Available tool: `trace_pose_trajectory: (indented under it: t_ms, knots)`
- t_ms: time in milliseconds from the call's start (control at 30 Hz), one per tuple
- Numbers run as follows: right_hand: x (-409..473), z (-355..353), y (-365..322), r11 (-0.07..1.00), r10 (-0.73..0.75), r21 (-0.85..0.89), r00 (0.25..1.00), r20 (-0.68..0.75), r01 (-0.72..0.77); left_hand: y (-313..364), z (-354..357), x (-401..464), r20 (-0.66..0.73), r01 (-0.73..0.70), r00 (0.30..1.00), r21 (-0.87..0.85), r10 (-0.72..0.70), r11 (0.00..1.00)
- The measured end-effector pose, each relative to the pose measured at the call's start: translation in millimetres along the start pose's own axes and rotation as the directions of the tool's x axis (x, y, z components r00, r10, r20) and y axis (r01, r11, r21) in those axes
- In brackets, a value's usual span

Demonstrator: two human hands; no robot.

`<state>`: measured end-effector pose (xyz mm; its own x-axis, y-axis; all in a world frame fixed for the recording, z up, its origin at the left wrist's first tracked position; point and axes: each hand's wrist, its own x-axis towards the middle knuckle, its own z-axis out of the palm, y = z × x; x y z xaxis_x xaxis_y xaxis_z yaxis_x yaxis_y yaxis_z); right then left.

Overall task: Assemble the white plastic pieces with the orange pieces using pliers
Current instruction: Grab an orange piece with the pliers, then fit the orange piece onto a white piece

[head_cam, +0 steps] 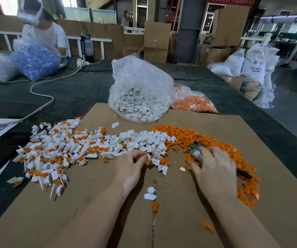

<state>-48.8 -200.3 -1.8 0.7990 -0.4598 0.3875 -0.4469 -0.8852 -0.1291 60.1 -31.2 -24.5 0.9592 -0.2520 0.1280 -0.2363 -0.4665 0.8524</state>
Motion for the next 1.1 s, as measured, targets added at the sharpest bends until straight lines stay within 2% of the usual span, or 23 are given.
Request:
trace_pose_trajectory:
  t_ms: [67,100,167,233,467,667,800,867,933,1100]
  knots:
    - [-7,3,-24,0.952,-0.128,0.272,0.989,-0.074,0.143,-1,0,-2,0.023,-0.020,1.000,0.008,0.019,1.000]
    - [-11,5,-36,0.914,-0.169,0.355,0.979,-0.112,0.198,-1,1,-3,0.032,-0.039,0.999,0.011,0.038,0.999]
    - [-20,12,-53,0.869,-0.206,0.426,0.967,-0.151,0.252,0,0,-5,0.041,-0.077,0.996,0.005,0.077,0.997]
    - [-24,19,-60,0.844,-0.197,0.479,0.970,-0.142,0.242,-1,-1,-6,0.057,-0.097,0.994,-0.007,0.097,0.995]
    - [-23,28,-64,0.825,-0.168,0.516,0.972,-0.167,0.231,3,-2,-10,0.114,-0.106,0.988,-0.027,0.108,0.994]
    - [-23,30,-64,0.831,-0.092,0.534,0.985,-0.145,0.157,3,-6,-16,0.185,-0.058,0.978,-0.188,0.094,0.980]
    - [-23,30,-64,0.837,-0.118,0.522,0.986,-0.121,0.164,2,-4,-16,0.225,-0.065,0.970,-0.142,0.096,0.988]
    - [-24,30,-63,0.840,-0.070,0.525,0.987,-0.143,0.136,3,-3,-17,0.178,-0.075,0.979,-0.118,0.096,0.990]
    - [-24,30,-60,0.865,0.038,0.497,0.979,-0.199,0.068,1,-3,-15,0.073,-0.074,0.994,-0.057,0.078,0.996]
    - [-23,31,-55,0.939,0.210,0.320,0.946,-0.247,-0.125,-6,1,-7,-0.173,0.015,0.985,0.043,-0.007,0.999]
